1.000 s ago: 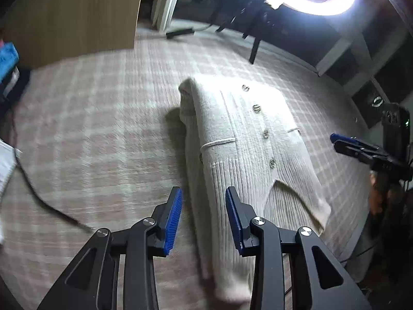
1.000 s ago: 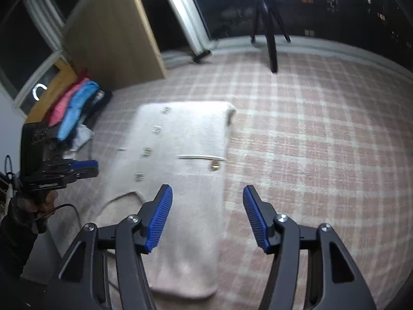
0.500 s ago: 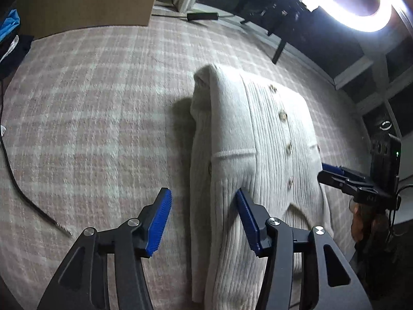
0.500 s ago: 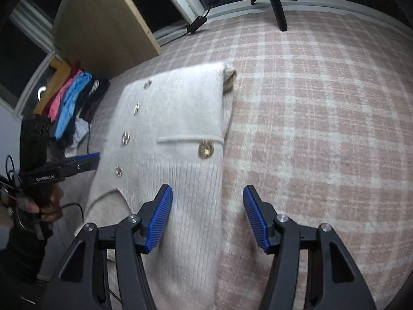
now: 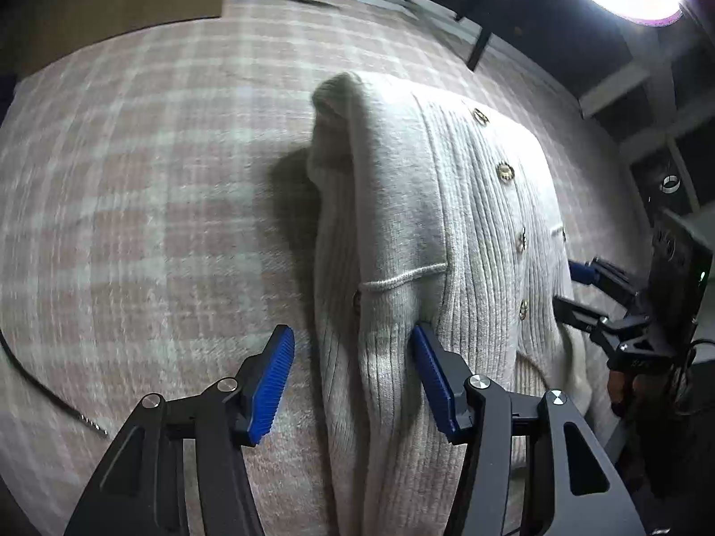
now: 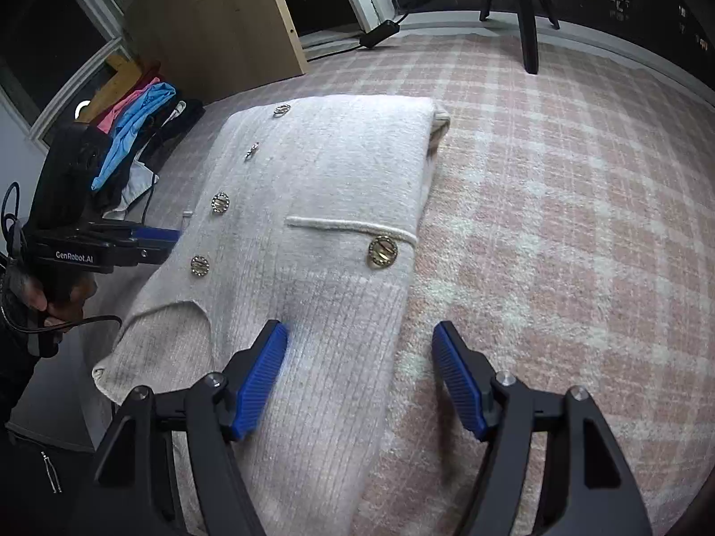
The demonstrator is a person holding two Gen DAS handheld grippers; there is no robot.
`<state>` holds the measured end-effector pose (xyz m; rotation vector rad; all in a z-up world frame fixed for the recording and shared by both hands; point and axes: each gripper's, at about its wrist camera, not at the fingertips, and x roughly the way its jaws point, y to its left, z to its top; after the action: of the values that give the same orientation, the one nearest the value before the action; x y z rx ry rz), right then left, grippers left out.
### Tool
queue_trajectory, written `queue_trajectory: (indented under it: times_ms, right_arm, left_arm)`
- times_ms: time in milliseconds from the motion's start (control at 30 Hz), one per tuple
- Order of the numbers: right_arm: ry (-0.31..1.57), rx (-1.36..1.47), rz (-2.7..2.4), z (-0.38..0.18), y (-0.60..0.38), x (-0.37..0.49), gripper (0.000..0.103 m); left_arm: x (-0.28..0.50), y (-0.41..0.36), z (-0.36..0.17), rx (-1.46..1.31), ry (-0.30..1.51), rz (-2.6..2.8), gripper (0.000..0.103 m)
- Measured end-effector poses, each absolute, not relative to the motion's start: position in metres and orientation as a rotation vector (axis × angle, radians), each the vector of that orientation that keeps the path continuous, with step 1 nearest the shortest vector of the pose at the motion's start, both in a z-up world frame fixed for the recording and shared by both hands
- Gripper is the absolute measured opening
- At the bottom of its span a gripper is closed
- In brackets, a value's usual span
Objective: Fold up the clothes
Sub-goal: 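Release both grippers and smooth the folded cardigan flat, then grasp the folded cardigan with both grippers and lift it off the rug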
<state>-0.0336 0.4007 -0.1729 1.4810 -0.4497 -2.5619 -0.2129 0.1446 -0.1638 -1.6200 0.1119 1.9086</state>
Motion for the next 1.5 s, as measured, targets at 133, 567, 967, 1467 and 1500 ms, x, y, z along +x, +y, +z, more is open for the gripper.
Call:
queue_trajectory:
  times_ms: [133,567,967,1467,1500]
  right_arm:
    - [-0.441,1.457,-2.572,-0.173,0.403,-0.031,0.068]
    - [-0.659,1.431,-2.499,-0.17,0.423,-0.031,0.068]
    - [-0.579,1.374,-2.443,-0.181,0.414,-0.03,0.068]
    - [-0.5,1.343,-2.433,-0.164,0.377,-0.055,0.029]
    - [-0.518,1.324,-2.441,-0.157,0.379,-0.053,0.028]
  left_arm:
    - [-0.208,0.151,-0.164,-1.608,0.139,1.911,0.053]
    - [-0.197,0.136,-0.157,-1.54,0.022,1.892,0.015]
    - [-0.223,0.128,-0.172,-1.534,-0.084,1.871,0.015]
    - [-0.218,0.135,-0.154,-1.452,-0.13,1.892,0.012]
    - [-0.216,0.134,-0.148,-1.441,-0.15,1.897,0.012]
